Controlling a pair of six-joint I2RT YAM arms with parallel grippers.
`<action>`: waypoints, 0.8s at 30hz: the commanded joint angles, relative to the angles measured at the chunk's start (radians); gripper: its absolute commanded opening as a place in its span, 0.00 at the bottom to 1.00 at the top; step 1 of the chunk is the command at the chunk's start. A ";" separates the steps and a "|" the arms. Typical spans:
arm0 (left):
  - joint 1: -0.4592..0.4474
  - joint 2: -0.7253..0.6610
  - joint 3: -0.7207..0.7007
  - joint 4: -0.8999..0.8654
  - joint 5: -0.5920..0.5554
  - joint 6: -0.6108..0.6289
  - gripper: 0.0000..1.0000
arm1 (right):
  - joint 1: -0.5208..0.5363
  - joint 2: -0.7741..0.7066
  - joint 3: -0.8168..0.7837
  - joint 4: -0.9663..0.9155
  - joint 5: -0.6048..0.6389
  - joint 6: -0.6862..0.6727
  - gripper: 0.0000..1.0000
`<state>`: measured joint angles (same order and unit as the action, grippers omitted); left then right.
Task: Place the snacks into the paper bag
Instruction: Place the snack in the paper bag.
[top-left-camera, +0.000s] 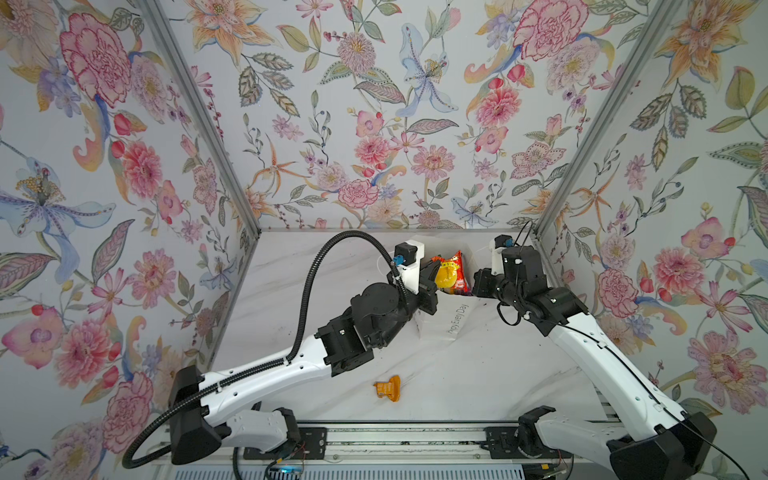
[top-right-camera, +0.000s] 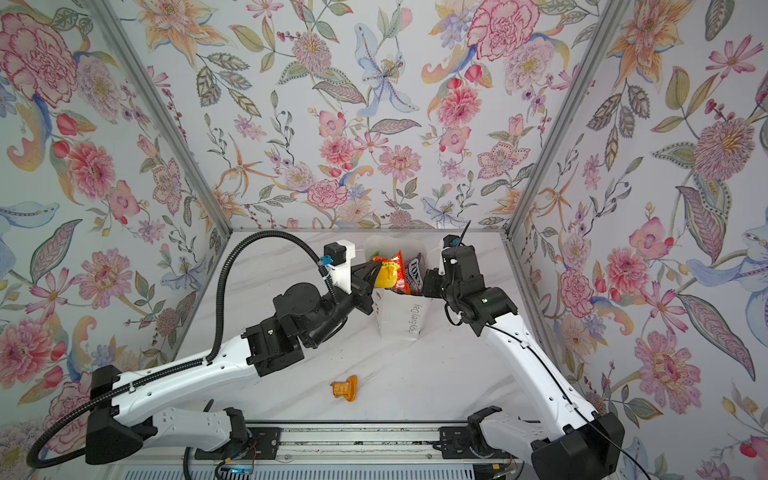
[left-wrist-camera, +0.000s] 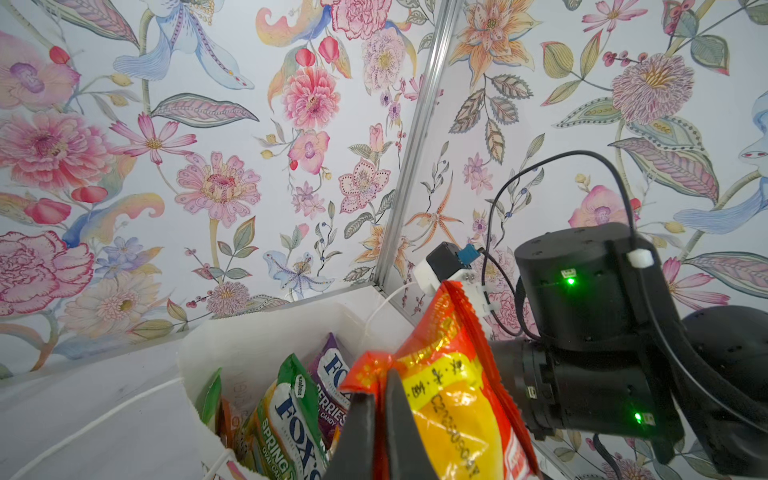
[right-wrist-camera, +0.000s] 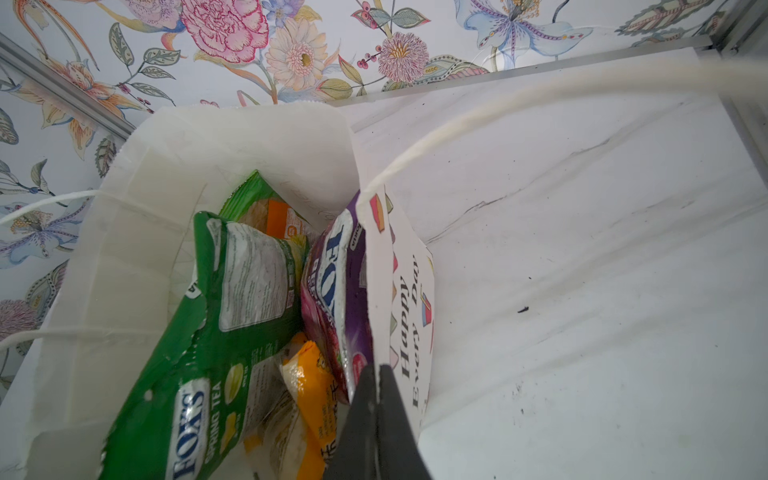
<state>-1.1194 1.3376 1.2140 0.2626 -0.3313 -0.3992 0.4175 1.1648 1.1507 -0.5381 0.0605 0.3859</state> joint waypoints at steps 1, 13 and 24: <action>0.023 0.075 0.092 -0.076 -0.036 0.036 0.00 | 0.010 -0.010 0.013 -0.040 -0.003 0.017 0.00; 0.090 0.398 0.463 -0.276 -0.077 -0.006 0.00 | 0.016 -0.032 -0.004 -0.041 -0.006 0.021 0.00; 0.155 0.575 0.649 -0.395 -0.039 -0.100 0.00 | 0.015 -0.041 -0.006 -0.042 -0.005 0.020 0.00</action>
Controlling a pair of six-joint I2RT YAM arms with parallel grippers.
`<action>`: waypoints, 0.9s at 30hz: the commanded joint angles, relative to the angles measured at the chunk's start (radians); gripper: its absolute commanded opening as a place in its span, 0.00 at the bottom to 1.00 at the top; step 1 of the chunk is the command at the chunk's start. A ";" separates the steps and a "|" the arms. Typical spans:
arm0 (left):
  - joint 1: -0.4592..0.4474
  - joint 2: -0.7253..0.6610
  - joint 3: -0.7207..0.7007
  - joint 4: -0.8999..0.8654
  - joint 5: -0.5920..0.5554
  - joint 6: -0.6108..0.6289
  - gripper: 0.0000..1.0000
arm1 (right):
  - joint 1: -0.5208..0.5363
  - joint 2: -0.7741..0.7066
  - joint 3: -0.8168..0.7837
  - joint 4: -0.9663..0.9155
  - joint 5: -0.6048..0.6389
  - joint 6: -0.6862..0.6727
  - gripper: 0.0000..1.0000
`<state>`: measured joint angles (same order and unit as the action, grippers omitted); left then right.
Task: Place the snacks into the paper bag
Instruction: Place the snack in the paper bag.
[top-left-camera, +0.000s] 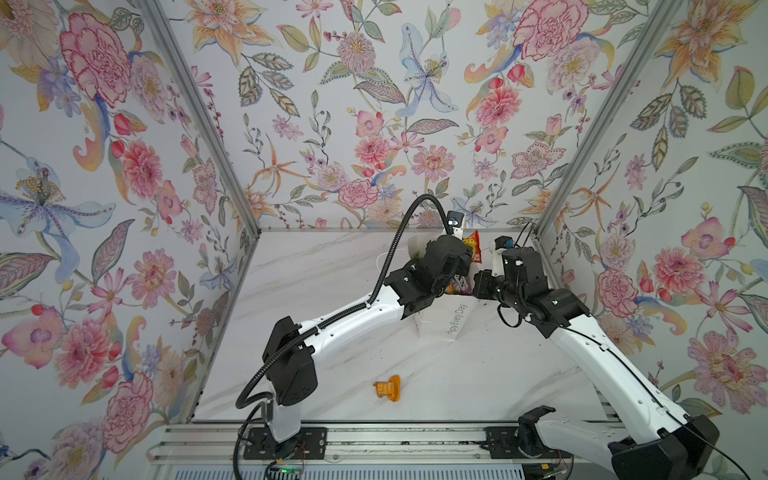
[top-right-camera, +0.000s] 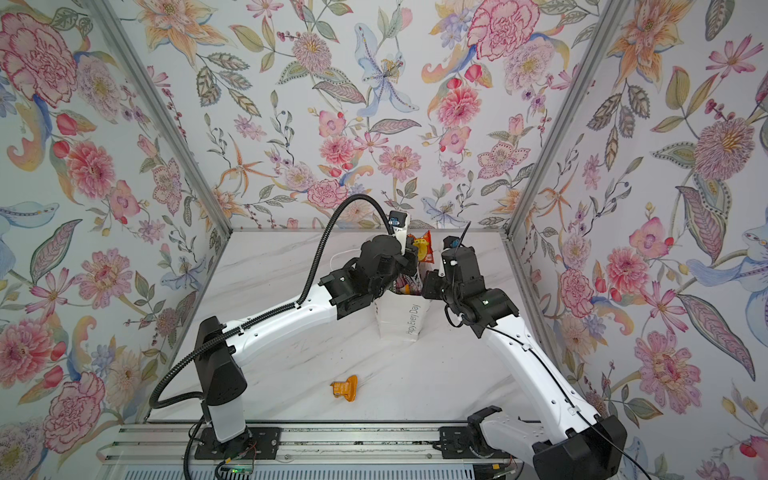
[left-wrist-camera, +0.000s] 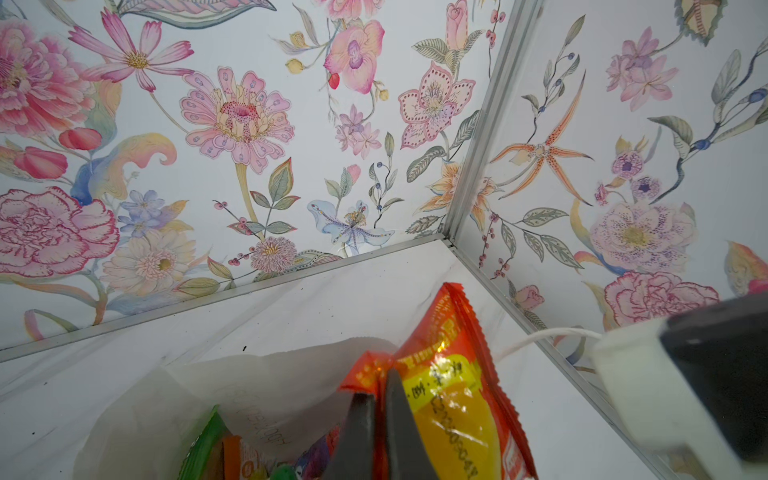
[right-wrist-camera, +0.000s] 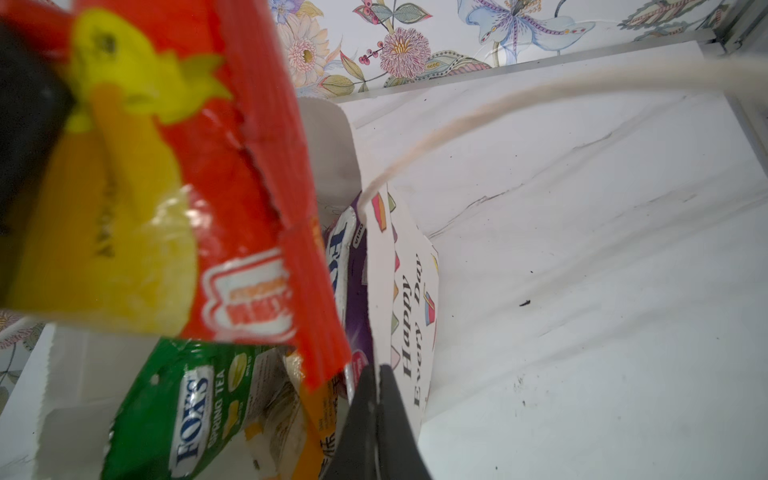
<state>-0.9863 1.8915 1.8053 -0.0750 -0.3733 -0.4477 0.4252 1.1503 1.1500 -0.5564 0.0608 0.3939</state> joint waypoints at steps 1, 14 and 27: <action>0.028 0.029 0.070 -0.072 0.009 -0.064 0.00 | 0.008 -0.026 -0.005 -0.023 -0.006 0.010 0.00; 0.038 0.049 0.134 -0.184 0.009 -0.070 0.48 | 0.008 -0.027 -0.001 -0.024 -0.002 0.008 0.00; 0.039 -0.092 -0.002 -0.210 -0.040 -0.062 0.65 | 0.006 -0.015 0.012 -0.025 0.000 0.000 0.00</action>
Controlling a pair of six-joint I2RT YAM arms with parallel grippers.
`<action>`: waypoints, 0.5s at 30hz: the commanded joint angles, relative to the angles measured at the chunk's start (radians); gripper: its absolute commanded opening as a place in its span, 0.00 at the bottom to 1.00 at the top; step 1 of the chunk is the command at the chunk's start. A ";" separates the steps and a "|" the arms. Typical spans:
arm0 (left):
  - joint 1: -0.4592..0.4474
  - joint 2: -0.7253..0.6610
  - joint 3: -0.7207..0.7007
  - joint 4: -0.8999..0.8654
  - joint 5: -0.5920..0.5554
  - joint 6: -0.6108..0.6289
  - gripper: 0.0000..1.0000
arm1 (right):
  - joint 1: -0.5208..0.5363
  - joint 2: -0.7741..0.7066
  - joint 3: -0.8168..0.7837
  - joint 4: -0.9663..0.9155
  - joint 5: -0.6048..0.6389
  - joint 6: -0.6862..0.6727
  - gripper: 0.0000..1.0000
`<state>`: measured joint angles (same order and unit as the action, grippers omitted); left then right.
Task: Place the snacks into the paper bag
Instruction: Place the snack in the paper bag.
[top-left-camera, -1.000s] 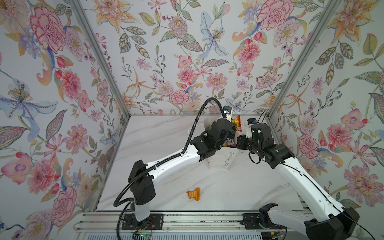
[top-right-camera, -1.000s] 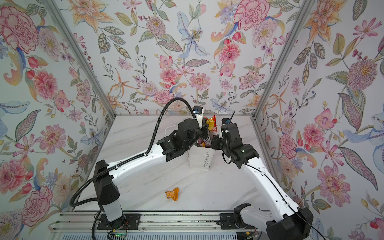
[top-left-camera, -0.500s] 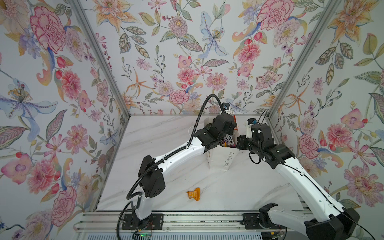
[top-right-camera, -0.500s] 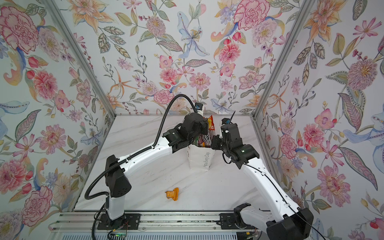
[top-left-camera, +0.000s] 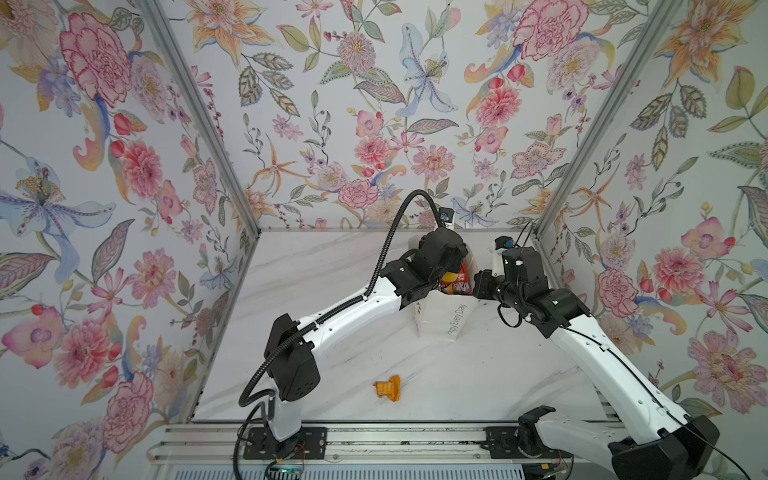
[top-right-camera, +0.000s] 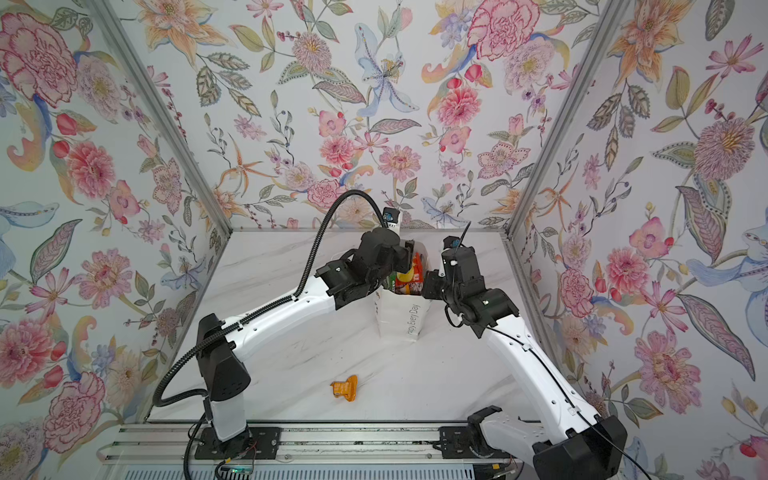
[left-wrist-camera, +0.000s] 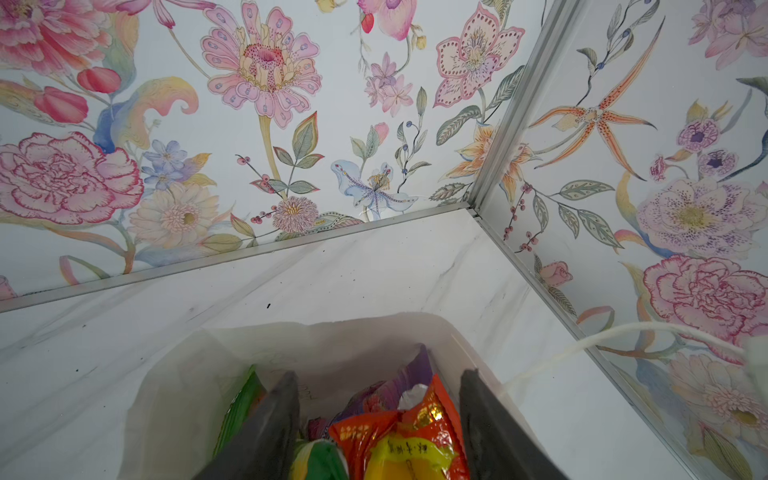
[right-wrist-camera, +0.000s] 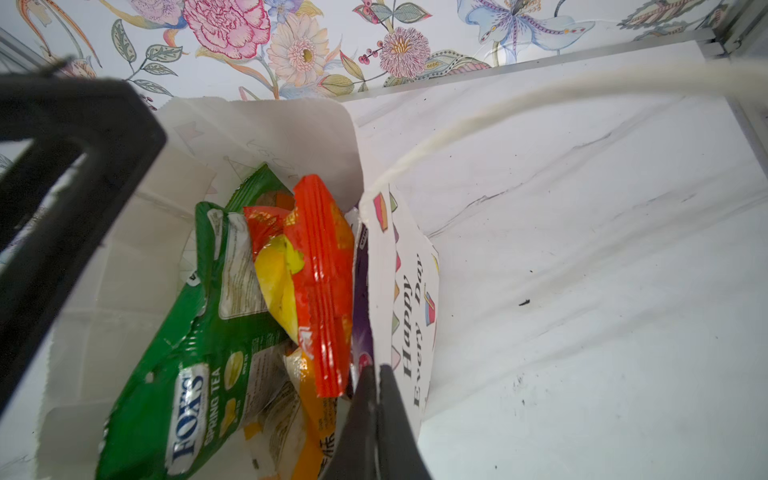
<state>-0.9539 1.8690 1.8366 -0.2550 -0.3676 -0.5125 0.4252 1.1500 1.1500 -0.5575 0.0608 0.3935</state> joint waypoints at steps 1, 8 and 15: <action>0.007 -0.098 -0.061 -0.035 -0.053 -0.002 0.67 | 0.005 -0.015 0.014 -0.023 -0.001 0.002 0.00; 0.007 -0.238 -0.204 -0.094 -0.044 0.010 0.74 | 0.002 -0.009 0.025 -0.025 -0.002 0.000 0.00; 0.007 -0.393 -0.345 -0.068 0.012 0.035 0.77 | 0.004 -0.013 0.028 -0.029 0.000 0.002 0.00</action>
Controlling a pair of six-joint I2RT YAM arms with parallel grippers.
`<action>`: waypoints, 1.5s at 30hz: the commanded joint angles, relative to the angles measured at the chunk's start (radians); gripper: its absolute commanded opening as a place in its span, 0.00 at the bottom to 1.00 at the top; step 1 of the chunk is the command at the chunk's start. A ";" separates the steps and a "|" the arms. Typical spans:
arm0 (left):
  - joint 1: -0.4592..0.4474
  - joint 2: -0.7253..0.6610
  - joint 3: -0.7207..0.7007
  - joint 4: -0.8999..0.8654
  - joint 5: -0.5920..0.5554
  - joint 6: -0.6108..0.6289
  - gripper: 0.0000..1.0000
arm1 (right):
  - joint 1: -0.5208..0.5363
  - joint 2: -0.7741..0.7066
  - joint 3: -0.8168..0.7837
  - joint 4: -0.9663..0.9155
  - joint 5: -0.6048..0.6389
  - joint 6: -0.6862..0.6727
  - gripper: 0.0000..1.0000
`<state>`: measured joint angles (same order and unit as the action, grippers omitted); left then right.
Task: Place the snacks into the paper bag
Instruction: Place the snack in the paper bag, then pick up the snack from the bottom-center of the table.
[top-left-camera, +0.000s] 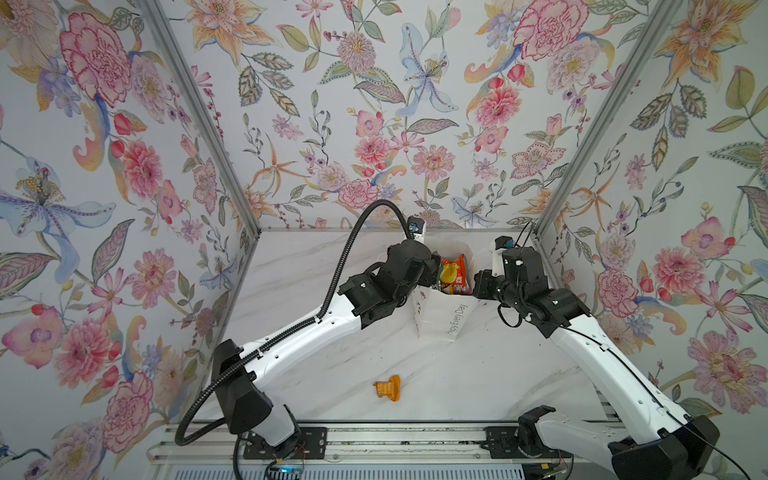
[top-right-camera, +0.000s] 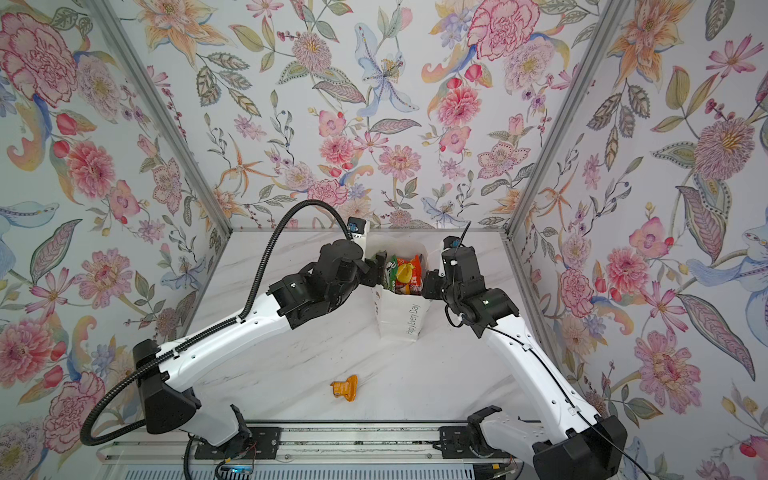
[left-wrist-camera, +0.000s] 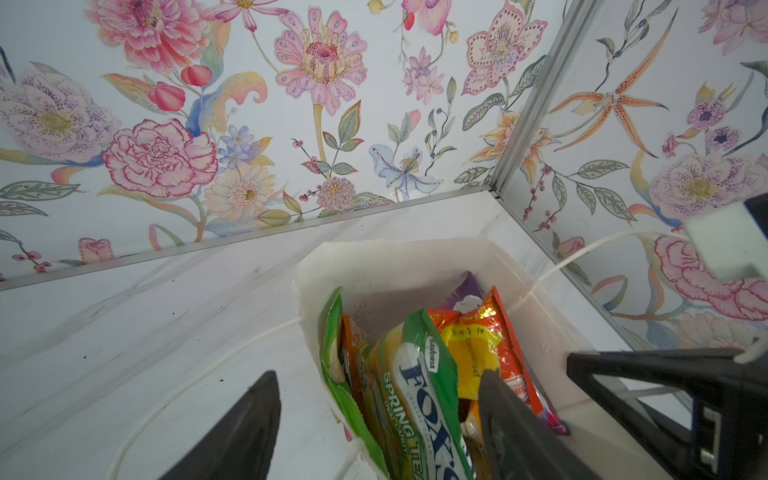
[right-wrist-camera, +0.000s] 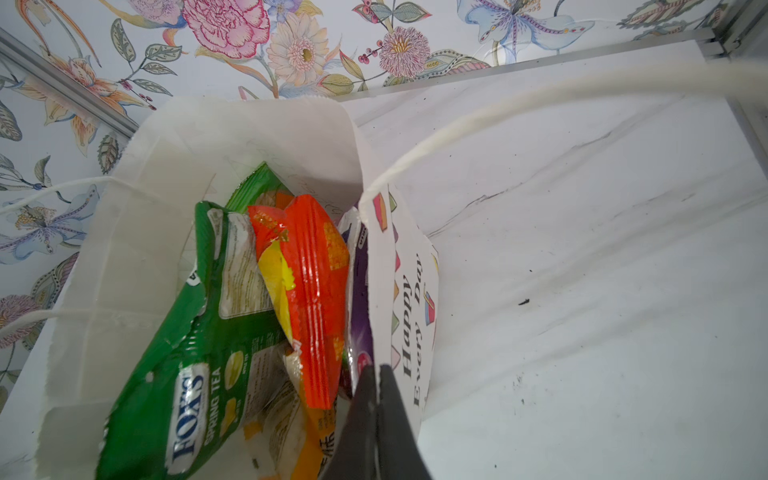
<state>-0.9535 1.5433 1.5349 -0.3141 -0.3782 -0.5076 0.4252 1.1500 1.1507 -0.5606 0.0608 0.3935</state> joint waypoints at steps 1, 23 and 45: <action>0.008 -0.083 -0.057 -0.012 0.028 0.038 0.78 | 0.004 -0.014 0.030 -0.030 0.000 0.004 0.00; -0.093 -0.324 -0.652 -0.309 0.270 -0.042 0.92 | 0.016 0.011 0.053 -0.047 0.008 -0.008 0.00; -0.241 -0.051 -0.685 -0.392 0.373 0.062 0.98 | 0.000 -0.018 0.004 -0.047 0.011 -0.008 0.00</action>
<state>-1.1809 1.4528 0.8200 -0.6582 -0.0029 -0.4881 0.4297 1.1534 1.1679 -0.5968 0.0685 0.3927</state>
